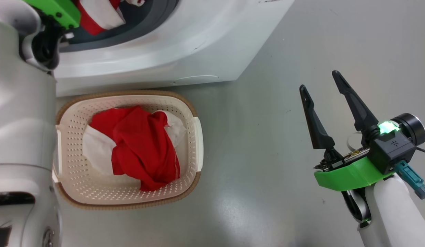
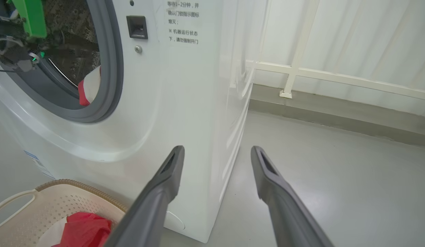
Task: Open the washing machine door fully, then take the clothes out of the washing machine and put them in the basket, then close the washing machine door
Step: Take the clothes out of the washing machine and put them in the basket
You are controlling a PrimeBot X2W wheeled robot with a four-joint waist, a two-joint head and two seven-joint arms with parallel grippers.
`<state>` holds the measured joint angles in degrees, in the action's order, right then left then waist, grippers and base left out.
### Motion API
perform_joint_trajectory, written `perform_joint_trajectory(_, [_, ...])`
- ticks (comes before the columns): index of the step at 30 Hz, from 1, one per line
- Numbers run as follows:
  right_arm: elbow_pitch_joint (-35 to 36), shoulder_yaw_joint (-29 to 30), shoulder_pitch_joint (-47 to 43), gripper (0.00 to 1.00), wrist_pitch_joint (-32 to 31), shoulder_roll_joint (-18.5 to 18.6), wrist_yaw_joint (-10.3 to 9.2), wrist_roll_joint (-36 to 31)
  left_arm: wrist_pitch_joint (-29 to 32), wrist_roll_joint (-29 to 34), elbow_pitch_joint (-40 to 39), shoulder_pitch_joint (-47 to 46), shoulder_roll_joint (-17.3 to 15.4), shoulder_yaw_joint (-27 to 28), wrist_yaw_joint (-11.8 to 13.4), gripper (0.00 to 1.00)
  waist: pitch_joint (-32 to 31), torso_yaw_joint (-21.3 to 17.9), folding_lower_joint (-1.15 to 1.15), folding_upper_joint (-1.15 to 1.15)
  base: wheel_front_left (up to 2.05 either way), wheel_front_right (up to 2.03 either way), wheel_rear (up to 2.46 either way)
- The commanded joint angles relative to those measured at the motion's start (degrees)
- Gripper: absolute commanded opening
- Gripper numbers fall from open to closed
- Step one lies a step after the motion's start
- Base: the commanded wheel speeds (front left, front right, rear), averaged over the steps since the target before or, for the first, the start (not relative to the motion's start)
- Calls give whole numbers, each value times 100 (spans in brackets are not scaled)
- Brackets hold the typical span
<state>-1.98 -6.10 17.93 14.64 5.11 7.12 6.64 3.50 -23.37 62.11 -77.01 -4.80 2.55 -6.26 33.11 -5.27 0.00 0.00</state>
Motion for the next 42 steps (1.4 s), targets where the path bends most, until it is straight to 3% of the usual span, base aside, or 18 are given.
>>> perform_joint_trajectory(1, [100, -108, -15, 100, 36, 5, 36, 28, 126, -84, -57, -123, -189, 69, -54, 100, 9, 10, 0, 0, 0, 0, 0])
perform_joint_trajectory(7, [79, -141, -31, 100, 36, 2, 36, 29, 821, -71, 248, -248, -107, -258, -100, 100, 31, 27, 0, 0, 0, 0, 0])
perform_joint_trajectory(19, [78, -155, 44, 100, 36, -21, 36, 92, 1206, -32, 486, -124, -32, -774, -120, 100, 112, -88, 0, 0, 0, 0, 0])
perform_joint_trajectory(20, [78, -150, 44, 100, 36, -22, 36, 95, 1246, -38, 468, -113, -27, -845, -120, 85, 117, -90, 0, 0, 0, 0, 0])
perform_joint_trajectory(21, [77, -145, 42, 100, 36, -25, 36, 96, 1257, -47, 434, -104, -30, -911, -121, 0, 122, -93, 0, 0, 0, 0, 0])
perform_joint_trajectory(28, [66, -118, 18, 100, 36, -60, 36, 91, 951, 185, 258, -25, -275, -1394, -120, 0, 99, -64, 0, 0, 0, 0, 0])
perform_joint_trajectory(35, [46, -90, 23, 100, 36, -61, 36, 77, 50, 747, 110, 26, -488, -1849, 201, 0, 60, 48, 0, 0, 0, 0, 0])
perform_joint_trajectory(42, [37, -96, -13, 100, 36, -42, 36, 54, -833, 750, -18, 230, -525, -1863, 305, 0, -33, 176, 0, 0, 0, 0, 0])
